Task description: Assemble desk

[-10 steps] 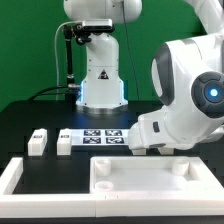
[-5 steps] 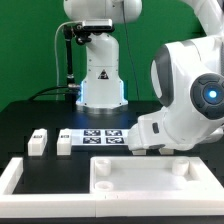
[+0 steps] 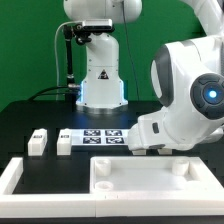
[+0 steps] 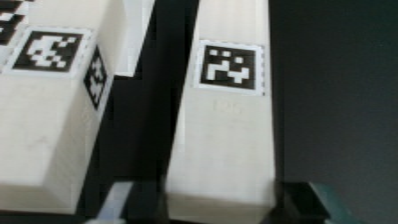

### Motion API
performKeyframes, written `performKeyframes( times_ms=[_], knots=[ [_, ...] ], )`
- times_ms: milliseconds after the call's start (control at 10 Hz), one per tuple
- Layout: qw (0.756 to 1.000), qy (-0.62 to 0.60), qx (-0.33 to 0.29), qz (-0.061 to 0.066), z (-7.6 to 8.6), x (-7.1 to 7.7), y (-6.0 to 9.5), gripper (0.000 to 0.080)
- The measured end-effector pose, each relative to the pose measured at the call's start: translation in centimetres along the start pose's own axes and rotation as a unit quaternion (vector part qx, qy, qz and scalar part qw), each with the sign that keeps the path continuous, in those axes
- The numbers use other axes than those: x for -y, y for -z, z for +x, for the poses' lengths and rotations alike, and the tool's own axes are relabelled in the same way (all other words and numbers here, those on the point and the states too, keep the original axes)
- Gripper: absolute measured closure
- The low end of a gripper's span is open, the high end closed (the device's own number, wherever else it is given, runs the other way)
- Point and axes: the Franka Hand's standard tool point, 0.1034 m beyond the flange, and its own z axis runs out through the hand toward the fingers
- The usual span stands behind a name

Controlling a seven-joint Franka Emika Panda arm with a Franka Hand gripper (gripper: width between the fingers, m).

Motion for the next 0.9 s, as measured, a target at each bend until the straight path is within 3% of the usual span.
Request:
performKeyframes(
  times_ms=[400, 700, 800, 900],
  knots=[
    [1.0, 0.002, 0.003, 0.001, -0.2, 0.0, 0.2, 0.0518],
    [1.0, 0.016, -0.024, 0.008, -3.3, -0.7, 6.7, 0.0517],
    [1.0, 0.017, -0.022, 0.008, -4.6, -0.8, 8.0, 0.0517],
    [0.999, 0.016, -0.04, 0.008, -4.4, -0.8, 8.5, 0.0517]
  ],
)
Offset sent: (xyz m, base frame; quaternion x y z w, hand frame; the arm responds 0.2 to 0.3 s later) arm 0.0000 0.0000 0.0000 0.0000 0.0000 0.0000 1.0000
